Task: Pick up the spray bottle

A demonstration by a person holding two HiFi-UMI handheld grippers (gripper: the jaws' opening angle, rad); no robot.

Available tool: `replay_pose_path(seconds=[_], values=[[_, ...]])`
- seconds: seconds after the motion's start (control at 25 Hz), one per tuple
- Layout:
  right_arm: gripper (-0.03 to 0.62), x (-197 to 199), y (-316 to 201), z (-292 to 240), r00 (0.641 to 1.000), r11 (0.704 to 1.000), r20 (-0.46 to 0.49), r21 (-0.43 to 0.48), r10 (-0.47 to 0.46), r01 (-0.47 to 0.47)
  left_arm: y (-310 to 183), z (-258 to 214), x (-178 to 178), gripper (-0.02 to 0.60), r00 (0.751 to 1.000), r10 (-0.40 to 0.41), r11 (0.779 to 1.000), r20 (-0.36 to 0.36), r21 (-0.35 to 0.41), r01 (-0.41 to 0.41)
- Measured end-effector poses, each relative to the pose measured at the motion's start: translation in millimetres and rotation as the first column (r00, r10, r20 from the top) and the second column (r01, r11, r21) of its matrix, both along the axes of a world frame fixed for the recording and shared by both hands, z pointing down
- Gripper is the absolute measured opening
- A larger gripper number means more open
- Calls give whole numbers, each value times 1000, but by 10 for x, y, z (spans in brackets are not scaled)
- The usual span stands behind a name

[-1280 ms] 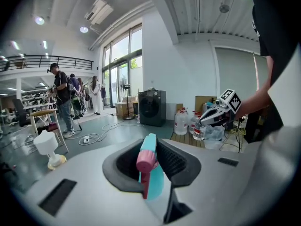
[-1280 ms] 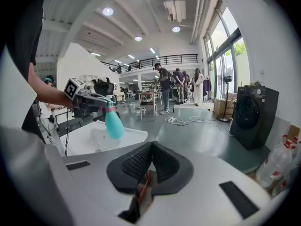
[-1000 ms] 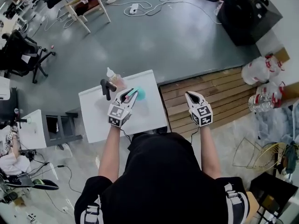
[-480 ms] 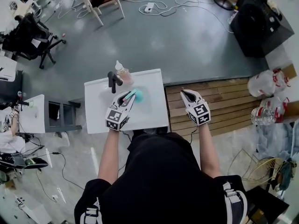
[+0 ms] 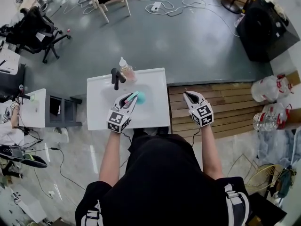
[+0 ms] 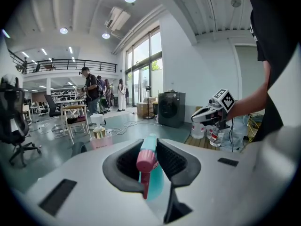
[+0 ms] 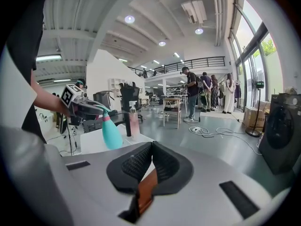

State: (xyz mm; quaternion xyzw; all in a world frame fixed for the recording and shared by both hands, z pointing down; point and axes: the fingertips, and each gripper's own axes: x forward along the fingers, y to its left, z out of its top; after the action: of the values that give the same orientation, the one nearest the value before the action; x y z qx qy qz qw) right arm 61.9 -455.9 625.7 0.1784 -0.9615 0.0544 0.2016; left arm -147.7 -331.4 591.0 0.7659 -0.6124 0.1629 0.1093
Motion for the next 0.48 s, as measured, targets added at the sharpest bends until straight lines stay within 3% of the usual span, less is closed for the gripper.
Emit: replay_pose_path(seconds=[0.48], values=[[16, -91, -14, 18, 1000, 1000, 8, -12, -3, 3, 4, 3, -97, 98, 1000, 0, 1000, 3, -2, 0]])
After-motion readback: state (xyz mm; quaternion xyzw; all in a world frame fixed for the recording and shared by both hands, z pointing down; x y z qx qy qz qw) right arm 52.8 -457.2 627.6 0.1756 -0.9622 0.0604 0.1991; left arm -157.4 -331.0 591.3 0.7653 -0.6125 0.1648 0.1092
